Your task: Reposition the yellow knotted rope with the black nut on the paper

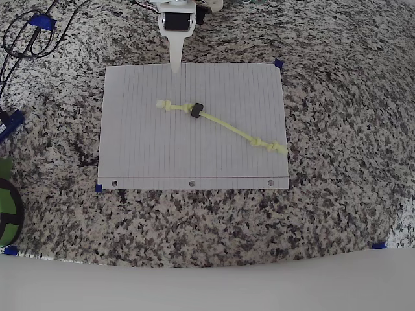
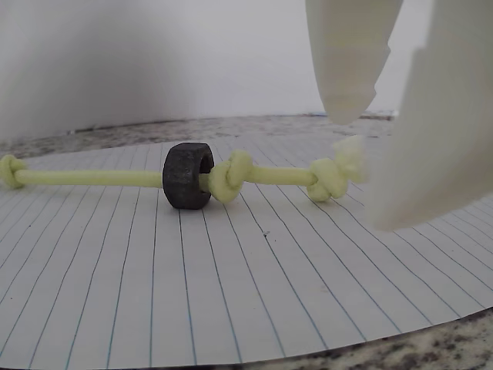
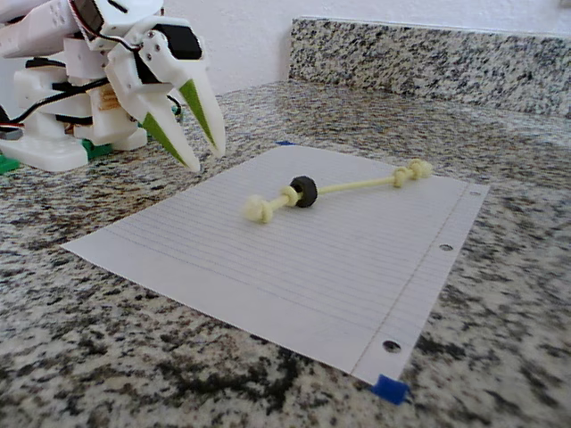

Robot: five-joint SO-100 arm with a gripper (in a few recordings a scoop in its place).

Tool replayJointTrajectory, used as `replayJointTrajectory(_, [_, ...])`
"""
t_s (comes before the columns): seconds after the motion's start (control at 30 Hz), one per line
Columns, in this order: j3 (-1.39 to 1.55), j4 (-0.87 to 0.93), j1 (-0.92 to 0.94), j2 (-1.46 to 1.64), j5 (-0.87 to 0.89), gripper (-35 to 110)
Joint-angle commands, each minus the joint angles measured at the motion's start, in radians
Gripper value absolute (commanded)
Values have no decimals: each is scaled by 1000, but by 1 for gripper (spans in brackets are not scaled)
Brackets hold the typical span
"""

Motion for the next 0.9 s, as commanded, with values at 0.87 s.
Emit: replayJointTrajectory(0.87, [12, -20, -3, 3, 2, 36])
